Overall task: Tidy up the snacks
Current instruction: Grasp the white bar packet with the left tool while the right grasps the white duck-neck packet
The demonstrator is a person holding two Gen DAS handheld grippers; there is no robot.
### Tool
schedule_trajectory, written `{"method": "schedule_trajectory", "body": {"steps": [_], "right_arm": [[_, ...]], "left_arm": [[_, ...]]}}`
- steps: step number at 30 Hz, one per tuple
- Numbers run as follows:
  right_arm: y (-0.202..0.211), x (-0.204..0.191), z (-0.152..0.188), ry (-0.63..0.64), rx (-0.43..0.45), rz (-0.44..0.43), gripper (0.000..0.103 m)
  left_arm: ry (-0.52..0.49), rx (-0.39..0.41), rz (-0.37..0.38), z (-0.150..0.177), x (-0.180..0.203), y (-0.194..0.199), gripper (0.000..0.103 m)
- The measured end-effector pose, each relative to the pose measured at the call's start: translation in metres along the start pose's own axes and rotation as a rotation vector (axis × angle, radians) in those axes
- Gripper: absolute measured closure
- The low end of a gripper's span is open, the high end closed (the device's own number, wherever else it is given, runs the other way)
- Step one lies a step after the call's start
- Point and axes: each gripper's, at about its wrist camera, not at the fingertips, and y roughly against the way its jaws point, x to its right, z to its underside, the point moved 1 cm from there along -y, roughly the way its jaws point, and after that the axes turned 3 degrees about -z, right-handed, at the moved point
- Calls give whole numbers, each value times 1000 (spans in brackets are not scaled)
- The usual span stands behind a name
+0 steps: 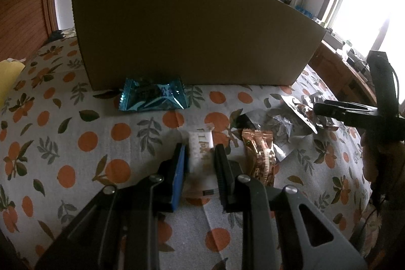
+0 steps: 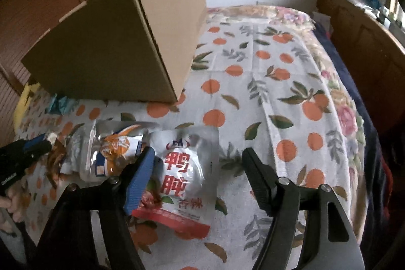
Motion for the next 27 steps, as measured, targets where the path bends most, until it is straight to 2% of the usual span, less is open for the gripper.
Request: {"method": "schedule_trajectory", "body": {"steps": [5, 7, 18, 20, 23, 27], "right_arm": [[-4, -15, 7, 91, -17, 71, 30], [-2, -18, 9, 106, -15, 56, 42], [9, -25, 14, 125, -20, 17, 52], [14, -24, 12, 116, -11, 6, 60], [11, -23, 8, 123, -29, -1, 60], [6, -14, 3, 74, -68, -76, 60]], "left_arm": [[-2, 0, -3, -1, 2, -2, 82], [-2, 0, -3, -1, 2, -2, 82], [-2, 1, -4, 0, 1, -1, 82], [-2, 1, -4, 0, 1, -1, 82], [-4, 0, -7, -1, 2, -1, 82], [-4, 0, -8, -1, 2, -1, 82]]}}
